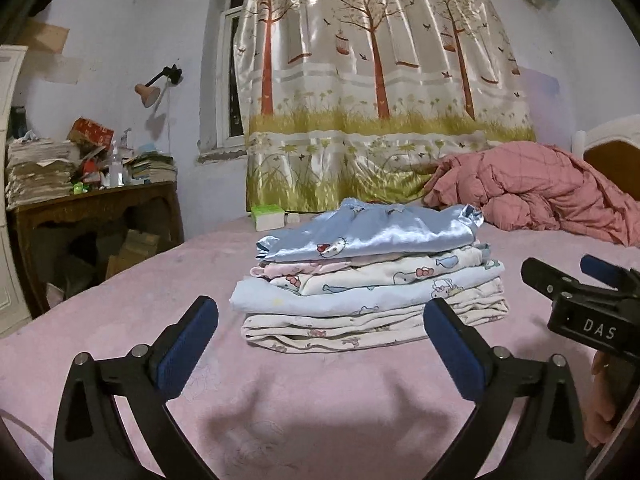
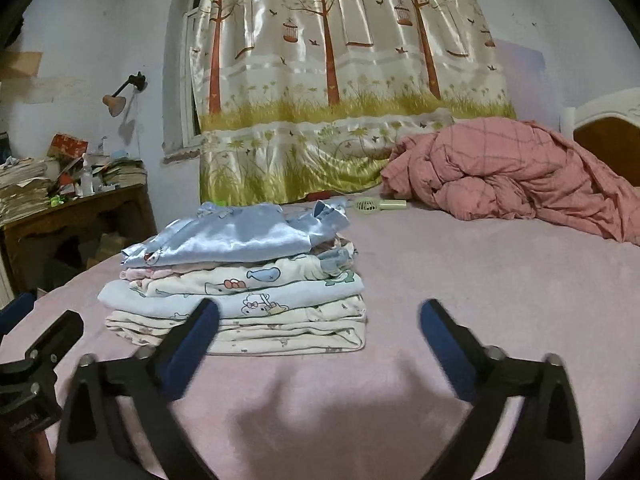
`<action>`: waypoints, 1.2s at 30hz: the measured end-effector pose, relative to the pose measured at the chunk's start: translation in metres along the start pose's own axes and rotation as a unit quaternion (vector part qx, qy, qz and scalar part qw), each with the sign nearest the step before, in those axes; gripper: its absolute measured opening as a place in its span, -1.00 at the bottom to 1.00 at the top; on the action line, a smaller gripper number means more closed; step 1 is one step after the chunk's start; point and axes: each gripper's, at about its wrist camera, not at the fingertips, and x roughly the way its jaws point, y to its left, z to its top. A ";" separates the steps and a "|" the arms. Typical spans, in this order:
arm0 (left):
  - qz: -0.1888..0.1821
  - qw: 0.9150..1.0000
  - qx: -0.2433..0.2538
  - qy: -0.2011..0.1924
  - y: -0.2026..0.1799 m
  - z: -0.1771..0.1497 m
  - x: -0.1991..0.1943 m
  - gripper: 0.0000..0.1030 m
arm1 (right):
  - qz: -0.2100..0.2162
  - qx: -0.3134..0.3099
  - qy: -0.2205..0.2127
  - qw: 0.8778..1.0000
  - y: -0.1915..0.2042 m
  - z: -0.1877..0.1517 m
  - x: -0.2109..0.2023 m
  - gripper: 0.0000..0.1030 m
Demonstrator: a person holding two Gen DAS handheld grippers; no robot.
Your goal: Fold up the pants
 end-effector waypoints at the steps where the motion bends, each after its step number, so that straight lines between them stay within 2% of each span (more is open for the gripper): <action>1: 0.002 1.000 0.003 0.004 0.000 0.000 0.002 0.99 | -0.001 -0.002 0.001 1.000 0.000 0.001 0.001 0.99; 12: 0.000 1.000 -0.016 0.008 0.003 -0.004 0.002 0.99 | -0.004 -0.007 0.009 1.000 0.001 -0.001 0.005 0.99; 16: -0.010 1.000 -0.012 0.007 0.001 -0.001 0.002 0.99 | -0.004 -0.012 0.006 1.000 0.002 -0.001 0.005 0.99; 24: -0.006 1.000 -0.006 -0.003 -0.002 -0.001 -0.003 0.99 | -0.011 -0.036 -0.006 0.999 0.012 -0.004 -0.001 0.99; 31: 0.009 0.999 -0.035 0.003 0.010 0.000 -0.006 0.99 | -0.017 -0.053 -0.014 0.998 0.020 -0.003 -0.005 0.99; 36: 0.005 0.999 -0.042 0.008 0.015 0.001 -0.003 0.99 | -0.017 -0.053 -0.015 0.998 0.020 -0.003 -0.006 0.99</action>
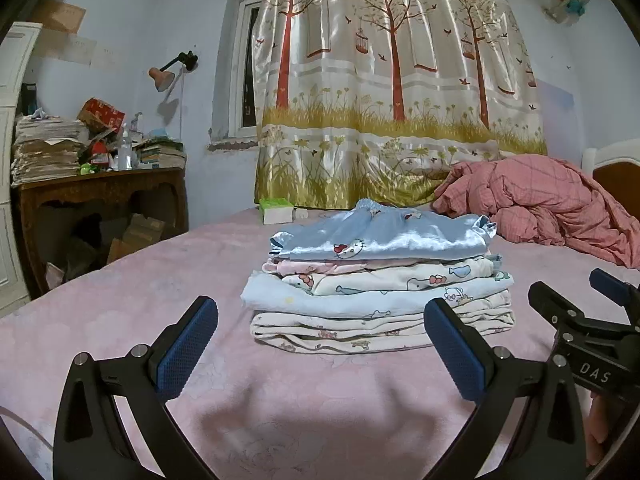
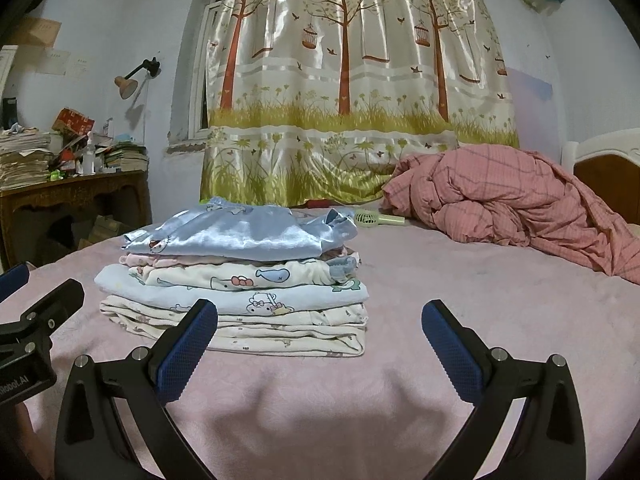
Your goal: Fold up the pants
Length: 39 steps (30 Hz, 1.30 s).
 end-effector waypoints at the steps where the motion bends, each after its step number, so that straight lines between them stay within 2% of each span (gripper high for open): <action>1: 0.000 1.000 -0.002 0.002 0.001 0.000 0.001 0.99 | 0.000 0.001 0.001 1.000 0.000 0.000 0.000 0.99; 9: 0.001 1.000 0.009 -0.001 0.001 0.000 0.004 0.99 | 0.000 0.001 0.000 1.000 0.001 0.001 -0.001 0.99; 32: 0.001 1.000 -0.005 0.013 0.006 -0.003 0.012 0.99 | 0.000 0.009 0.004 1.000 -0.002 0.002 -0.002 0.99; 39: 0.002 1.000 0.008 0.013 0.001 -0.004 0.012 0.99 | 0.005 0.007 0.009 1.000 -0.004 0.000 0.002 0.99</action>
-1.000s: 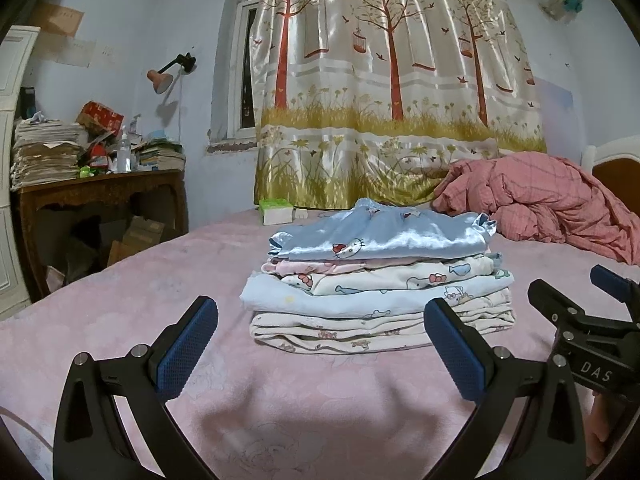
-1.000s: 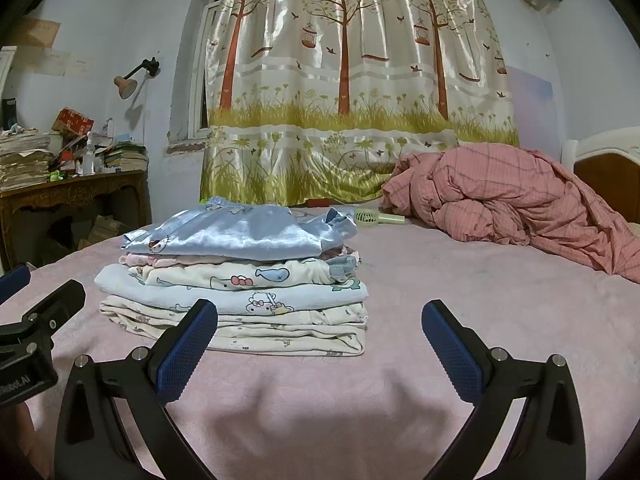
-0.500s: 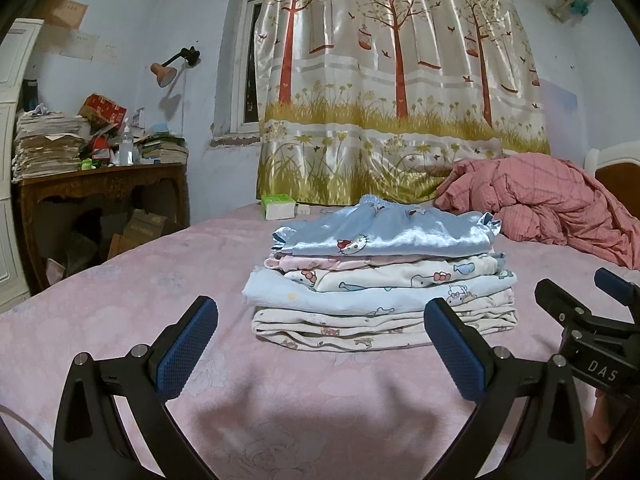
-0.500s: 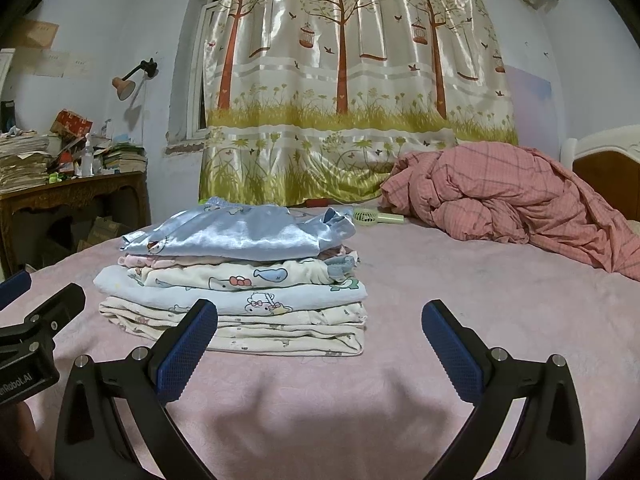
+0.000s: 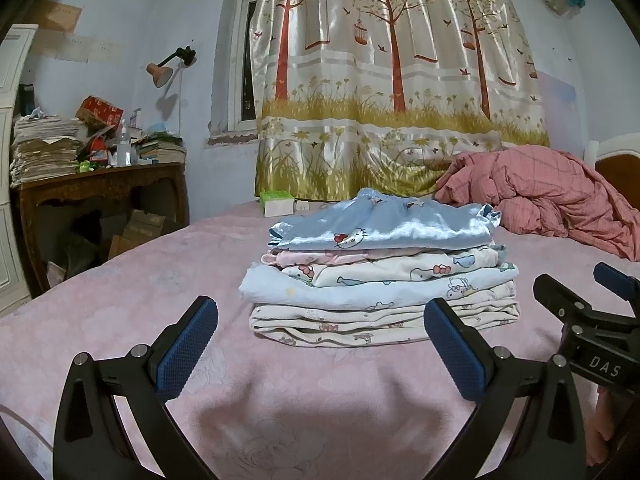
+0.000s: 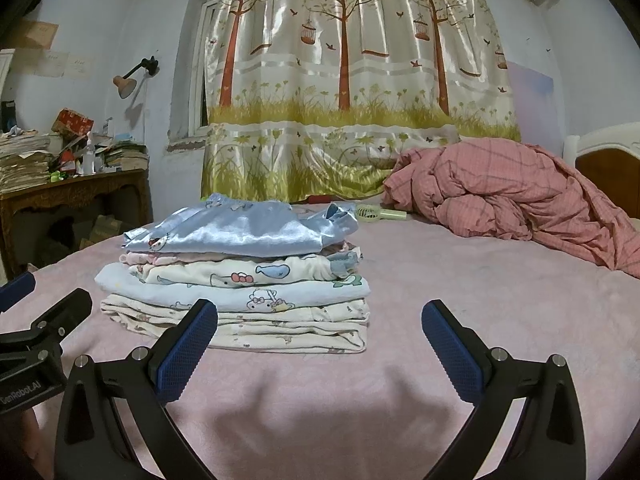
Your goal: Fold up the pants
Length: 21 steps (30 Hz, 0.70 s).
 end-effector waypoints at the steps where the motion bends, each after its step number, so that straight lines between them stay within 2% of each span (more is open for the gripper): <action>1: 0.000 1.000 -0.001 0.001 0.001 0.000 0.000 0.99 | 0.000 0.000 0.001 1.000 0.000 -0.001 0.001 0.99; 21: 0.002 1.000 -0.003 0.001 0.000 0.000 -0.002 0.99 | 0.000 -0.002 0.002 1.000 -0.001 -0.002 0.002 0.99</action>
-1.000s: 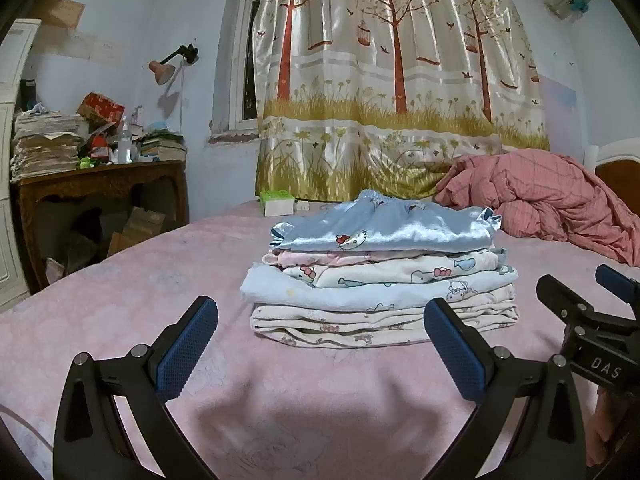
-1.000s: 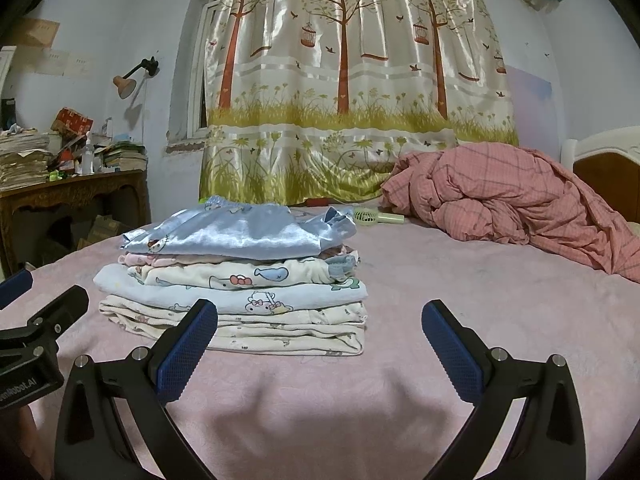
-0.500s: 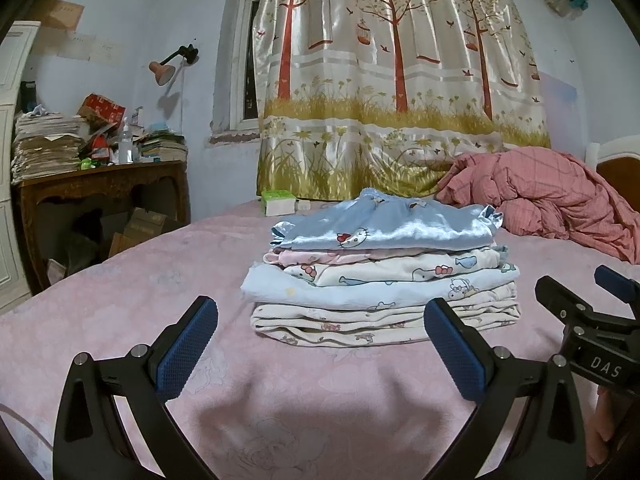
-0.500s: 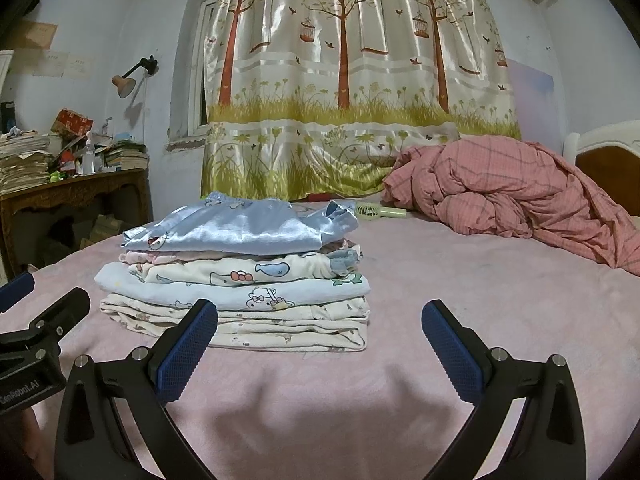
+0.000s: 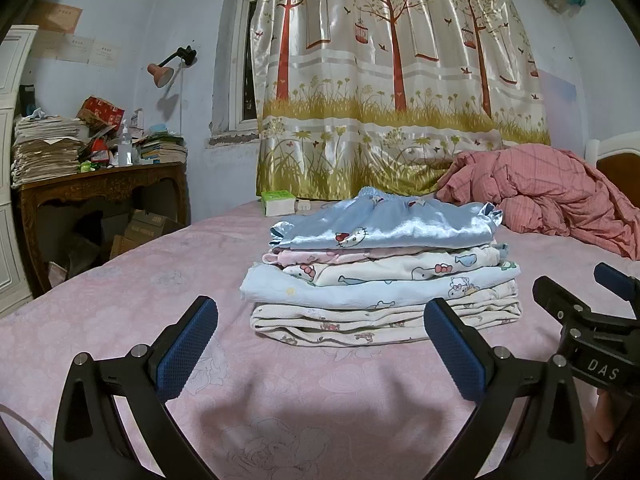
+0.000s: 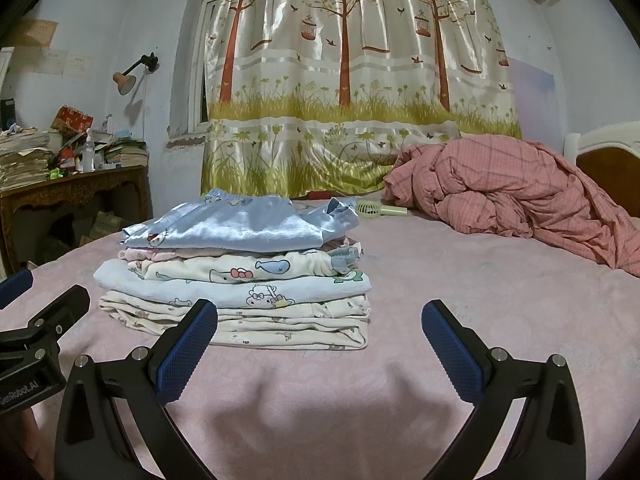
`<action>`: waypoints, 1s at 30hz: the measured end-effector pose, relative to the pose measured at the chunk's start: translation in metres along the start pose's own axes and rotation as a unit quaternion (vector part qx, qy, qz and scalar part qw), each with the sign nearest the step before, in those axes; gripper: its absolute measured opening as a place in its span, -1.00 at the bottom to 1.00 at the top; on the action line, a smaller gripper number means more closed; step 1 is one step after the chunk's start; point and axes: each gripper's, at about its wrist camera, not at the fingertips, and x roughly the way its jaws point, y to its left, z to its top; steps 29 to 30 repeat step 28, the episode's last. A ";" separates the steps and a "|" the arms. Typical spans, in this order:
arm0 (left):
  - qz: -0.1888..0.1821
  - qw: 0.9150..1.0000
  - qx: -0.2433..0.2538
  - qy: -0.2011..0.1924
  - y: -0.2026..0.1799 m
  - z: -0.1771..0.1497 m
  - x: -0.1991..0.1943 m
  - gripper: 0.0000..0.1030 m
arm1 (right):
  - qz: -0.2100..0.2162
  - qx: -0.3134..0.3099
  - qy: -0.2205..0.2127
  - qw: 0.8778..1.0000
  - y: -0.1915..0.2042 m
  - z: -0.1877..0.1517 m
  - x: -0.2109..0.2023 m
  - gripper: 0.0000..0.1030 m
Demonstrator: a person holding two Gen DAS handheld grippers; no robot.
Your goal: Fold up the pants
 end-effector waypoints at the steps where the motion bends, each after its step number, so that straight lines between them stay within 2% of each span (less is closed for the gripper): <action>1: 0.000 1.000 0.000 0.000 0.000 0.000 0.000 0.99 | 0.000 -0.001 0.000 1.000 -0.001 -0.001 0.000 0.99; 30: 0.003 1.000 0.000 0.002 0.006 0.000 0.001 0.99 | 0.000 -0.006 0.001 1.000 0.000 -0.003 0.004 0.99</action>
